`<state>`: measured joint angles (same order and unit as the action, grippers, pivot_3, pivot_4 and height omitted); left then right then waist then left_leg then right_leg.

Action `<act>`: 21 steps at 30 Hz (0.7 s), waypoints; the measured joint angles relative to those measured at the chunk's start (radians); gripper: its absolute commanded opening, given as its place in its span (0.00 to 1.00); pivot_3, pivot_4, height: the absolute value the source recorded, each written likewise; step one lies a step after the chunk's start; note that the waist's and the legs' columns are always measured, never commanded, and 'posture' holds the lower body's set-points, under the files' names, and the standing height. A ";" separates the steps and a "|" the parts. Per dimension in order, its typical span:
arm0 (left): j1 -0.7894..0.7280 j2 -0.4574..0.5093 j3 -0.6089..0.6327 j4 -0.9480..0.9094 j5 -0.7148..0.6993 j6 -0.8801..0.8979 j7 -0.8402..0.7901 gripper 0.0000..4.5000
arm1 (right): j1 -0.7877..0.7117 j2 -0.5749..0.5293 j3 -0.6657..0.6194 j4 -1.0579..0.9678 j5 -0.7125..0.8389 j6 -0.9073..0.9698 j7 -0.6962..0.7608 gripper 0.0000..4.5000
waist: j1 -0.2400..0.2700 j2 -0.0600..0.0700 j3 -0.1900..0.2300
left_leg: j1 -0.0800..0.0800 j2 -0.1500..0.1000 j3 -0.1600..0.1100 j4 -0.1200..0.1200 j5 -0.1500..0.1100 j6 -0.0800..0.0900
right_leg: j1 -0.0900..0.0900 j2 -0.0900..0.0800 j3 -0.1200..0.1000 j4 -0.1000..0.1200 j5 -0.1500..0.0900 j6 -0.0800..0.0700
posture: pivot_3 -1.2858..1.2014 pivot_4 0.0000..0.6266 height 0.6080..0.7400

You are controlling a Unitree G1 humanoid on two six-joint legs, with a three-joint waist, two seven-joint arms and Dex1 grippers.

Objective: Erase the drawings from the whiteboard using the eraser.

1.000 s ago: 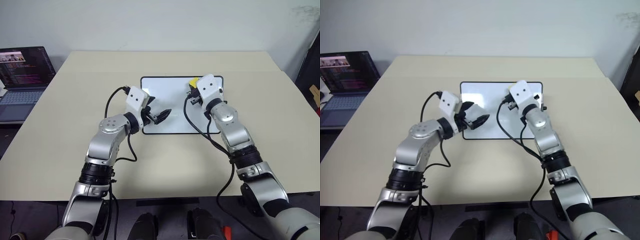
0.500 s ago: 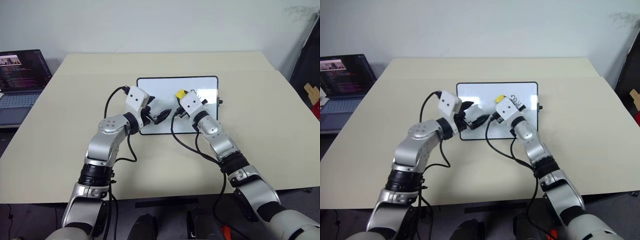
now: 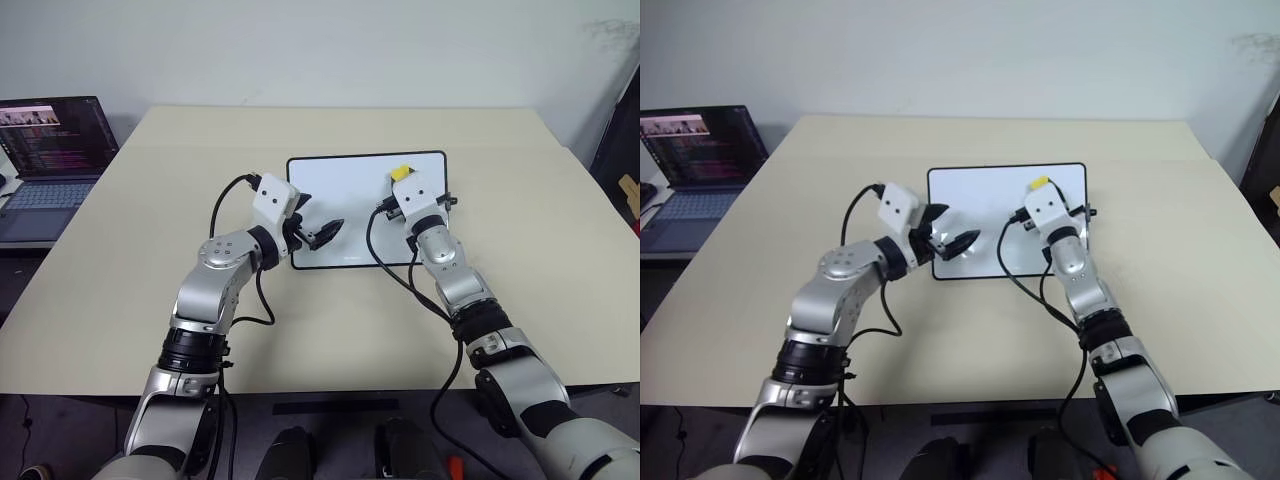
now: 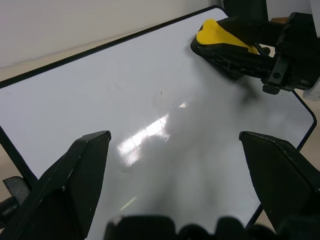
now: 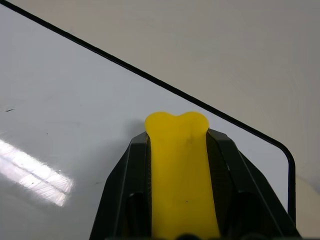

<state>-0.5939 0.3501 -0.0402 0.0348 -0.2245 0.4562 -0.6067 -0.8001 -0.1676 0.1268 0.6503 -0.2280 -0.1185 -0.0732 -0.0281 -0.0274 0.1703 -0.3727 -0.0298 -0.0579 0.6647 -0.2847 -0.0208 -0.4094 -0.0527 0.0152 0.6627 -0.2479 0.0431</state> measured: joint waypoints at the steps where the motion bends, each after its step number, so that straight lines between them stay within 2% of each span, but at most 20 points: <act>1: 0.000 0.000 0.000 0.000 0.000 0.000 0.000 1.00 | 0.003 0.007 -0.014 0.000 0.014 0.009 -0.009 0.25 | 0.001 0.000 0.000 | 0.004 0.000 0.000 -0.001 0.000 0.000 | 0.004 0.000 0.000 -0.001 0.000 0.000 | 0.52 0.24 1.00; 11: 0.000 0.000 0.000 0.000 0.000 0.000 0.000 1.00 | 0.059 0.015 -0.070 -0.030 0.048 0.027 -0.080 0.25 | 0.001 -0.001 -0.001 | 0.009 -0.001 0.000 -0.001 0.000 0.001 | 0.008 0.000 0.000 0.001 0.000 0.000 | 0.52 0.24 1.00; 21: 0.002 0.000 -0.001 -0.013 0.000 0.002 -0.002 1.00 | 0.114 0.079 -0.016 -0.062 -0.005 -0.006 -0.082 0.25 | -0.020 -0.002 -0.002 | 0.010 0.001 0.003 -0.001 0.000 0.001 | 0.007 0.001 0.002 0.001 0.000 0.000 | 0.52 0.24 1.00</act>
<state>-0.5917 0.3500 -0.0411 0.0221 -0.2246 0.4578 -0.6087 -0.6863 -0.0889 0.1104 0.5879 -0.2328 -0.1249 -0.1554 -0.0481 -0.0294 0.1687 -0.3631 -0.0284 -0.0550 0.6636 -0.2846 -0.0198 -0.4024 -0.0515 0.0176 0.6633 -0.2479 0.0433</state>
